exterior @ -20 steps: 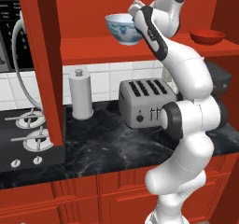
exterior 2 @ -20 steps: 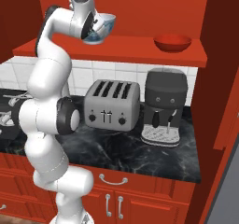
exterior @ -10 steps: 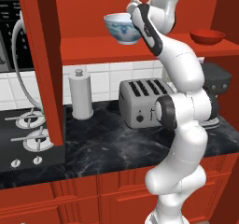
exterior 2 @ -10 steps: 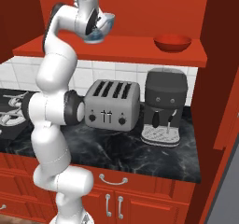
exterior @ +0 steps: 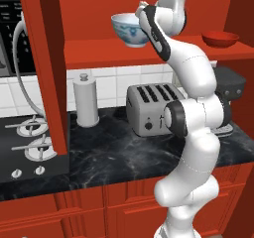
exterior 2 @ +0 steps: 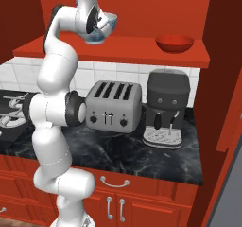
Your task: Take the smaller bowl and place it next to the appetizer plate on the dining counter , and place the larger bowl next to the plate with cooked food.
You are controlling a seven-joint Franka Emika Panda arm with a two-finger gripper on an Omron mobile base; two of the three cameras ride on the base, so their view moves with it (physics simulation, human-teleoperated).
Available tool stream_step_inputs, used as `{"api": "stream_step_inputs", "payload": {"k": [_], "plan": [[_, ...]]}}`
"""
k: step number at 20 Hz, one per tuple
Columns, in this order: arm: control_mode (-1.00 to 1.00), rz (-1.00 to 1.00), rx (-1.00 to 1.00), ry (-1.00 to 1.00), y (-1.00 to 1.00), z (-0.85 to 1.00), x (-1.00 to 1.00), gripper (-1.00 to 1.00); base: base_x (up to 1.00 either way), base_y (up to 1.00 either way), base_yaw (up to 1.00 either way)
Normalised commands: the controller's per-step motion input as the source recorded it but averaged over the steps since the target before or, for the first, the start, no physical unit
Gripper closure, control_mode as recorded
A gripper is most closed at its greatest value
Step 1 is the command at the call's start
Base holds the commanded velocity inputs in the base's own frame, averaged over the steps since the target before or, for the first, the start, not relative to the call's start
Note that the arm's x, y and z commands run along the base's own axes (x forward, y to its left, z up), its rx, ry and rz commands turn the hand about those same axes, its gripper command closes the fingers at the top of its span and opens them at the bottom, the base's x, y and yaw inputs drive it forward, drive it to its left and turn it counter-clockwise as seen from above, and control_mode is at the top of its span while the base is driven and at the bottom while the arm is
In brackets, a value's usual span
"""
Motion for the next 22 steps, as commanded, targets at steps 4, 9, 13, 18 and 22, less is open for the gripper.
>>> {"api": "stream_step_inputs", "payload": {"k": [4, 9, 13, 18, 22], "plan": [[-1.00, -0.11, -0.07, 0.13, 0.09, -0.24, 0.04, 1.00, 0.00, 0.00, 0.00], [-1.00, -0.01, 0.00, 0.01, 0.03, -0.02, -0.01, 1.00, 0.00, 0.00, 0.00], [-1.00, 0.00, 0.00, -0.01, 0.00, -0.15, -0.83, 1.00, 0.00, 0.00, 0.00], [-1.00, 0.00, 0.00, -0.08, -0.02, -0.23, -1.00, 1.00, 0.00, 0.00, 0.00], [-1.00, -0.04, 0.00, -0.19, -0.18, -0.49, -1.00, 1.00, 0.00, 0.00, 0.00]]}}
